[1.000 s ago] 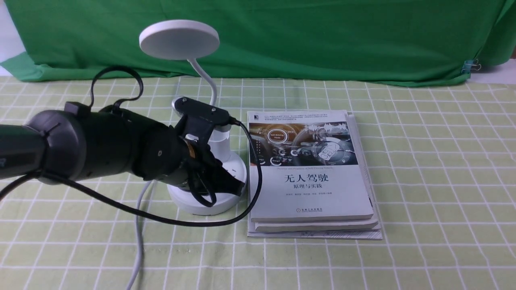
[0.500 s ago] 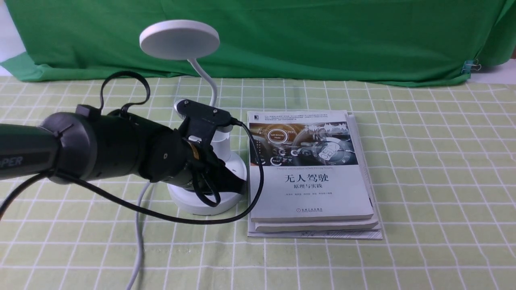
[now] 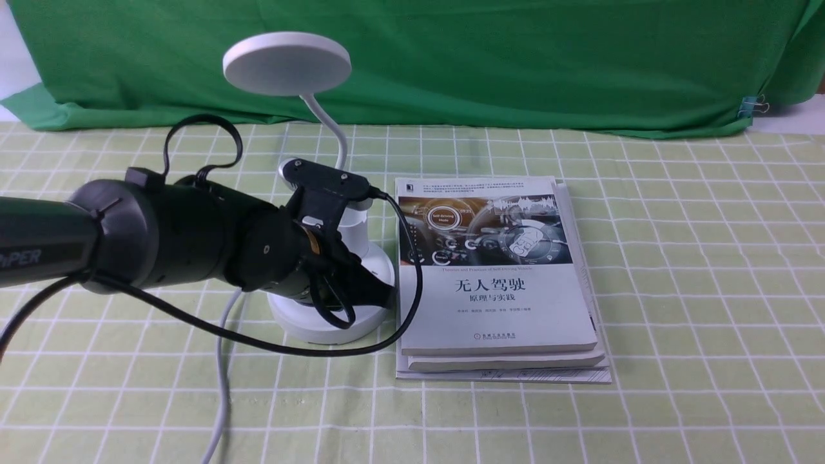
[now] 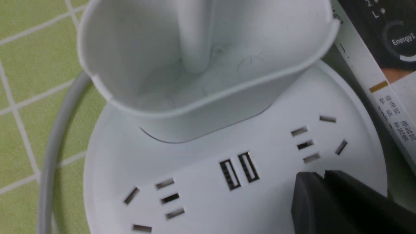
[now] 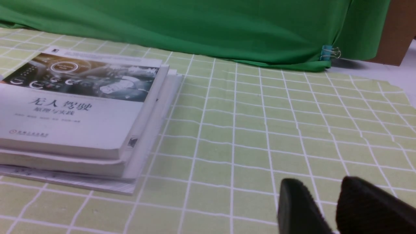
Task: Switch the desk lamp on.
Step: Use the left arm to press the button switch on the lamp holder
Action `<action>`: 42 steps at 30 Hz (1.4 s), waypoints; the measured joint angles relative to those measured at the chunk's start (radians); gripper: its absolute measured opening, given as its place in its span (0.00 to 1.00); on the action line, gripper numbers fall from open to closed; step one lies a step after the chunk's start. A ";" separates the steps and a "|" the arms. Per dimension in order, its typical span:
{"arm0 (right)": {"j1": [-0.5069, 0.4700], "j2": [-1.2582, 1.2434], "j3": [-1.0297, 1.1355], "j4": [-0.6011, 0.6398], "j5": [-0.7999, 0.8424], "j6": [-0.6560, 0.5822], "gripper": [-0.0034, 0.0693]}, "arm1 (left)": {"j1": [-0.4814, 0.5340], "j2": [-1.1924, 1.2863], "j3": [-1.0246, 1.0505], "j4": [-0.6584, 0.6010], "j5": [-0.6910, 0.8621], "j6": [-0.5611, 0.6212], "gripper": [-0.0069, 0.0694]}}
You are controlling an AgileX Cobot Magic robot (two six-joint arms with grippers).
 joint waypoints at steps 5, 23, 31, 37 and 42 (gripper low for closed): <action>0.000 0.000 0.000 0.000 0.000 0.000 0.38 | 0.000 -0.003 0.000 0.000 0.000 -0.001 0.12; 0.000 0.000 0.000 0.000 0.000 0.000 0.38 | 0.000 -0.017 0.001 0.000 0.019 -0.001 0.12; 0.000 0.000 0.000 0.000 0.000 0.000 0.38 | 0.000 -0.043 0.001 0.000 0.023 -0.001 0.12; 0.000 0.000 0.000 0.000 0.000 0.000 0.38 | 0.000 -0.043 0.001 0.000 0.065 -0.001 0.12; 0.000 0.000 0.000 0.000 0.000 0.000 0.38 | 0.000 -0.043 0.001 0.000 0.056 -0.001 0.12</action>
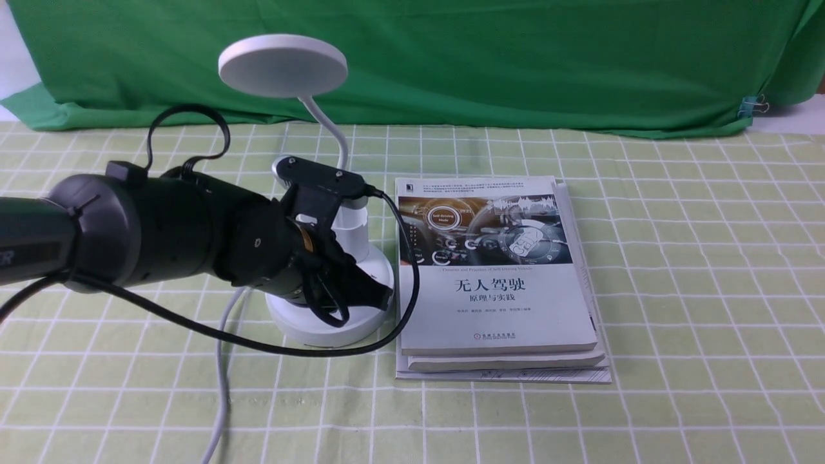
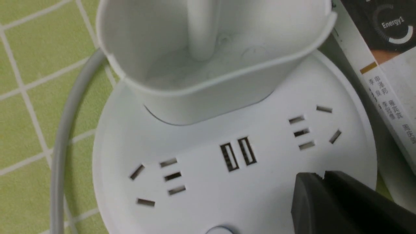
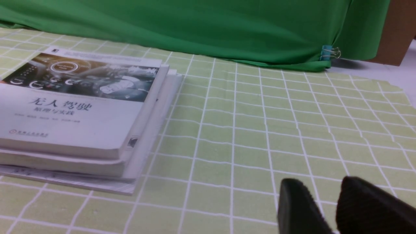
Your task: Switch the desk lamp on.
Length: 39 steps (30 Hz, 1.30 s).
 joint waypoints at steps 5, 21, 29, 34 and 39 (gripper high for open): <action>0.000 0.000 0.000 0.000 0.000 -0.001 0.38 | 0.000 0.000 0.000 0.000 0.000 0.000 0.12; 0.000 0.000 0.000 0.000 0.000 0.000 0.38 | 0.000 0.045 -0.007 -0.008 -0.021 0.000 0.12; 0.000 0.000 0.000 0.000 0.000 0.000 0.38 | 0.000 0.029 -0.006 -0.008 -0.022 0.000 0.12; 0.000 0.000 0.000 0.000 0.000 0.000 0.38 | 0.000 -0.063 0.005 -0.007 0.020 0.000 0.12; 0.000 0.000 0.000 0.000 0.000 0.000 0.38 | 0.000 -0.173 0.063 -0.005 0.025 0.000 0.12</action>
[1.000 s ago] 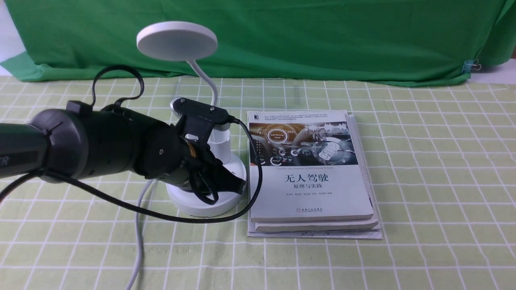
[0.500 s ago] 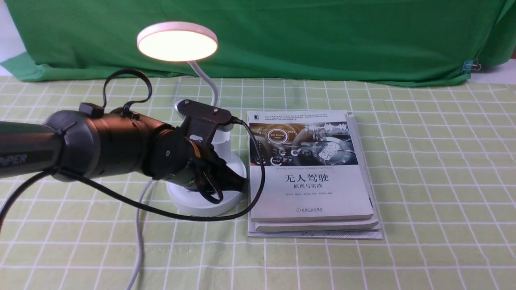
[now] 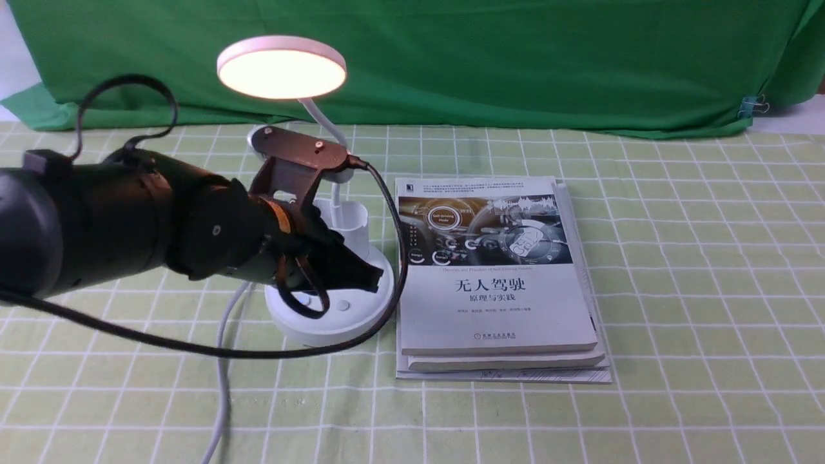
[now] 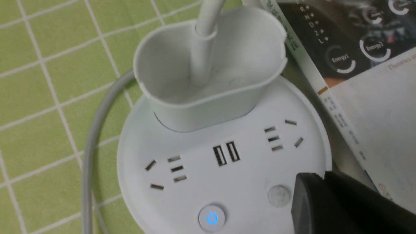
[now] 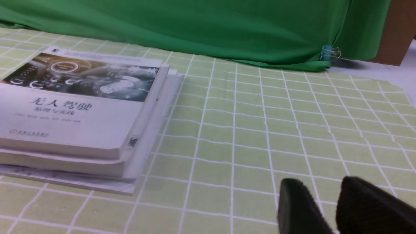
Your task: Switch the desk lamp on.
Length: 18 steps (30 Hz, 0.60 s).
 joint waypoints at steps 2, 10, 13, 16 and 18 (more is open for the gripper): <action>0.000 0.000 0.000 0.000 0.000 0.000 0.38 | 0.000 -0.052 0.064 0.000 0.004 0.000 0.12; 0.000 0.000 0.000 0.000 0.000 0.000 0.38 | 0.000 -0.335 0.330 -0.073 -0.013 0.000 0.11; 0.000 0.000 0.000 0.000 0.000 0.000 0.38 | 0.000 -0.502 0.413 -0.088 -0.034 -0.001 0.11; 0.000 0.000 0.000 0.000 0.000 0.000 0.38 | 0.000 -0.650 0.452 -0.092 -0.041 -0.007 0.11; 0.000 0.000 0.000 0.000 0.000 0.000 0.38 | 0.000 -0.792 0.483 -0.081 -0.065 -0.011 0.11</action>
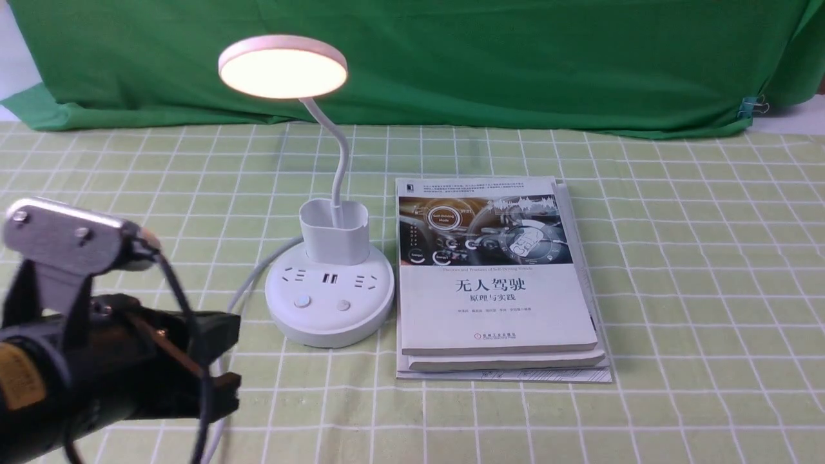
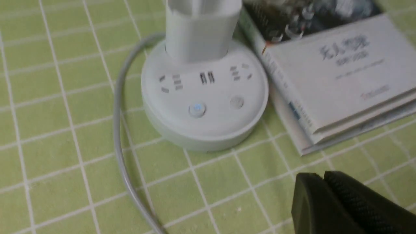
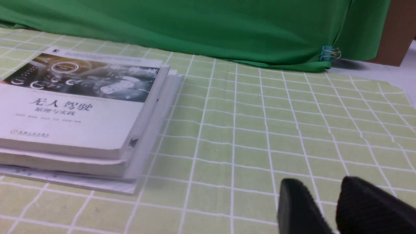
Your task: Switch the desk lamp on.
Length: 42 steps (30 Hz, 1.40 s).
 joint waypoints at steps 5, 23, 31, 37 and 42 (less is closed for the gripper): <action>0.000 0.000 0.000 0.000 0.000 0.000 0.38 | 0.000 -0.220 0.054 0.015 -0.022 -0.004 0.12; 0.000 0.000 0.000 0.000 0.000 0.000 0.38 | 0.000 -0.374 0.073 0.042 -0.022 -0.004 0.12; 0.000 0.000 0.000 0.000 0.000 0.000 0.38 | 0.010 -0.394 0.112 0.148 -0.075 -0.003 0.12; 0.000 0.000 0.000 0.000 0.000 0.000 0.38 | 0.198 -0.549 0.196 0.157 -0.087 -0.003 0.12; 0.000 0.000 0.000 0.000 0.000 0.000 0.38 | 0.381 -0.695 0.344 0.136 -0.089 0.045 0.12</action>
